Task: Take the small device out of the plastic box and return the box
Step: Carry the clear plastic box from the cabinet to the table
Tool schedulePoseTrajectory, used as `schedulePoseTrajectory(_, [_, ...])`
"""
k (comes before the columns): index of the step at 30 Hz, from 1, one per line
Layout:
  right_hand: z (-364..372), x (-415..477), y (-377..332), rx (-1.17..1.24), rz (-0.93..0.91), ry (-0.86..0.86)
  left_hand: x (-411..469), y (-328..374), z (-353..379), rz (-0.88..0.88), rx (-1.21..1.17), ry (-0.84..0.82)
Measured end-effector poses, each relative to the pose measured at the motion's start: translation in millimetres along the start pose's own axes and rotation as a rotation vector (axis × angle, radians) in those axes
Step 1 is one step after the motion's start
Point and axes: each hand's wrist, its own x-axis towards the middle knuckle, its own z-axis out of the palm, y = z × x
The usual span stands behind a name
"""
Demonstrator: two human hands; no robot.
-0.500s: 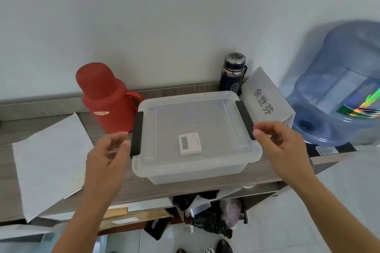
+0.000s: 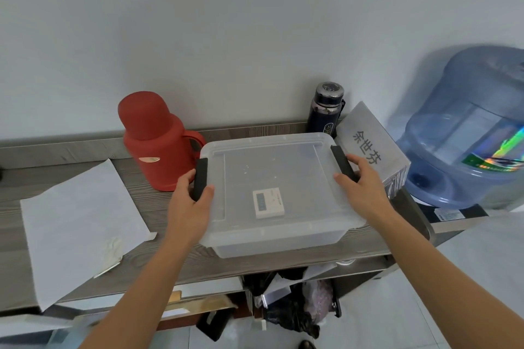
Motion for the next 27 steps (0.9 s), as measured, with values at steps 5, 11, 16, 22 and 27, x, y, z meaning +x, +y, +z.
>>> schedulePoseTrajectory(5, [-3.0, -19.0, -6.0, 0.067, 0.008, 0.016, -16.3, 6.5, -12.4, 0.004, -0.060, 0.021])
schedulePoseTrajectory(11, [-4.7, -51.7, -19.6, 0.258, -0.072, -0.123, -66.3, 9.2, -55.3, -0.078, -0.103, 0.152])
schedulePoseTrajectory(16, [11.3, -71.0, -29.4, 0.267, -0.171, -0.312, -137.3, -0.2, -80.9, -0.182, -0.131, 0.339])
schedulePoseTrajectory(22, [27.3, -84.5, -24.3, 0.215, -0.263, -0.645, -246.1, -7.9, -70.5, -0.334, -0.152, 0.683])
schedulePoseTrajectory(27, [52.4, -116.1, -10.8, 0.113, -0.279, -0.957, -349.6, -18.6, -43.2, -0.517, -0.201, 0.954])
